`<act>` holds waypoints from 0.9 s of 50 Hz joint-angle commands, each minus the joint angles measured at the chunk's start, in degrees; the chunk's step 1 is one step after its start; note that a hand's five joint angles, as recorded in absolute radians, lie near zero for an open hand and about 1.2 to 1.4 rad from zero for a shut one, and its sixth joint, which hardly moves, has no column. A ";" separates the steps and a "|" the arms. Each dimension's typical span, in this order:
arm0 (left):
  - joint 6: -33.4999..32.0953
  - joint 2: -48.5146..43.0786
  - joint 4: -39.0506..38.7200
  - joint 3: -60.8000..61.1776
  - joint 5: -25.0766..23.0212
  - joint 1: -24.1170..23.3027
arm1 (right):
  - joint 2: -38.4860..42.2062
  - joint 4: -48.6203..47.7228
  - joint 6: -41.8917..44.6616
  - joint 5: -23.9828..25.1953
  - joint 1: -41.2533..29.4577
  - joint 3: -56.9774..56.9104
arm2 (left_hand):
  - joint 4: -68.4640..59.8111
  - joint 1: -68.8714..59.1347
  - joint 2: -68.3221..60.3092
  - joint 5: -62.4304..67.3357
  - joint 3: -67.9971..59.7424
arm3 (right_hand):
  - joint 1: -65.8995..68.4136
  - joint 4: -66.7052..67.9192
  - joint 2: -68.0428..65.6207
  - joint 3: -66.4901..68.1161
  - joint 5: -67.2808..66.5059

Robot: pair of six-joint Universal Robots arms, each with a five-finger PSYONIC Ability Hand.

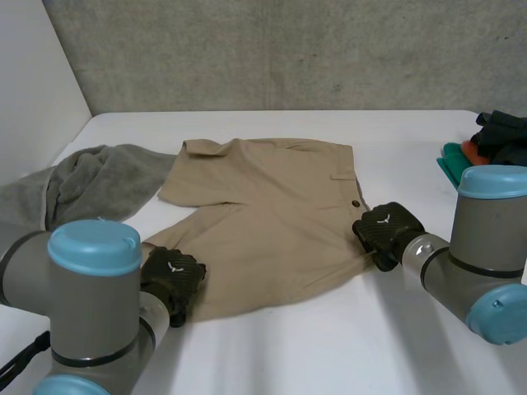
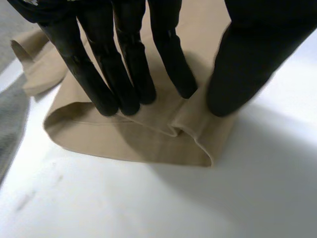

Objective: Fold the laundry.

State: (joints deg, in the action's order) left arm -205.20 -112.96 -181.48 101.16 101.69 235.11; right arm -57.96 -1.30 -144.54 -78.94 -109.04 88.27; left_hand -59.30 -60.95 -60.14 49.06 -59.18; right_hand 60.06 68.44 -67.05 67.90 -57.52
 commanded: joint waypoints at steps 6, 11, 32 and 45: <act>-1.88 5.90 -4.24 2.55 4.13 -2.82 | -5.84 10.08 1.54 -1.21 0.05 1.82 | -20.70 -19.05 -19.86 20.94 -20.82 | 19.94 11.56 -12.95 12.10 -12.48; -1.96 10.30 1.02 3.60 0.88 -2.73 | -10.32 17.45 5.58 -0.86 0.23 2.78 | -20.70 -19.05 -19.86 20.94 -20.82 | 19.94 11.56 -12.95 12.10 -12.48; -5.91 5.13 8.79 -12.29 -6.33 2.80 | -12.18 29.88 3.93 -2.35 3.48 -3.71 | -20.70 -19.05 -19.86 20.94 -20.82 | 19.94 11.56 -12.95 12.10 -12.48; -10.13 -22.98 -8.37 -52.09 -8.45 4.48 | 1.00 -0.18 -3.38 -11.67 2.69 -14.70 | -20.70 -19.05 -19.86 20.94 -20.82 | 19.94 11.56 -12.95 12.10 -12.48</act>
State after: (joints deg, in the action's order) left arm -213.89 -123.23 -187.04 66.48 92.95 239.44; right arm -63.11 9.43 -147.99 -87.95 -105.89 78.16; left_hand -68.48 -64.68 -68.56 56.70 -68.10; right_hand 62.78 68.60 -67.42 68.06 -58.33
